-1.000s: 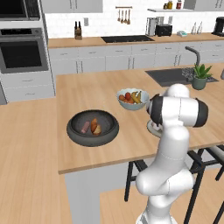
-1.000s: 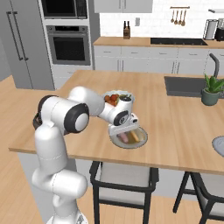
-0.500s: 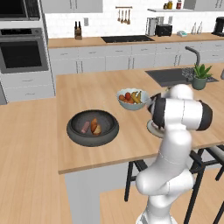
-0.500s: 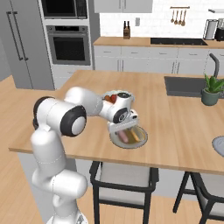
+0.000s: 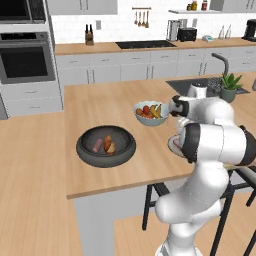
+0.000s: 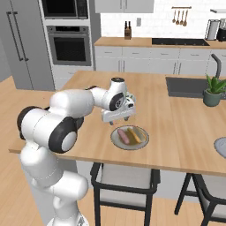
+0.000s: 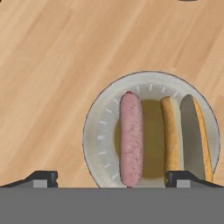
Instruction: Place one bun and one sausage from the bowl on each plate.
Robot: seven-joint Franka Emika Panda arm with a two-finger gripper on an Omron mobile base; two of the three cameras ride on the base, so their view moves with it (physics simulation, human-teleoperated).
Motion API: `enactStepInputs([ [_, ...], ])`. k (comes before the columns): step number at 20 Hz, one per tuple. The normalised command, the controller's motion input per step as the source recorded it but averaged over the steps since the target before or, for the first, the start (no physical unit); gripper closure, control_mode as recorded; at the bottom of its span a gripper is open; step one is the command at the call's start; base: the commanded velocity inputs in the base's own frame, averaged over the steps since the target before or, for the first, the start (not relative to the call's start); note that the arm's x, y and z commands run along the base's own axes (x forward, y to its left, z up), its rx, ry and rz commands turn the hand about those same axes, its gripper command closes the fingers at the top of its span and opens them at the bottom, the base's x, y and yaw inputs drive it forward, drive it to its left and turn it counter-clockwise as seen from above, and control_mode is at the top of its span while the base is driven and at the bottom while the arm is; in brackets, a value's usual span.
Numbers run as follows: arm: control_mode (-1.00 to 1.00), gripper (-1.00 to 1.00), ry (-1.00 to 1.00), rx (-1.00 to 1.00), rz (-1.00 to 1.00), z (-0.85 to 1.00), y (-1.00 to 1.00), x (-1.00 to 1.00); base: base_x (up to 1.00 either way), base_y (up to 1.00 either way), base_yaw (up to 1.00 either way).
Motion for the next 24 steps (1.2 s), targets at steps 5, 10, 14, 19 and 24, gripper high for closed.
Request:
enactStepInputs([
  [5,-1.0,-1.0,-0.01,0.04,-0.17,0.88,0.55,-0.48,0.0,0.0,0.0],
  [10,-1.0,-1.0,0.0,0.11,-0.25,0.44,0.72,-0.58,0.0,0.0,0.0],
  [14,-1.0,-1.0,0.0,-0.03,-0.14,0.34,0.99,-0.49,0.0,0.0,0.0],
  [19,-1.0,-1.0,0.0,-0.01,0.0,0.24,1.0,-0.22,0.0,0.0,0.0],
  [24,-1.0,-1.0,0.0,0.1,-0.11,0.37,1.0,-0.07,0.0,0.0,0.0],
])
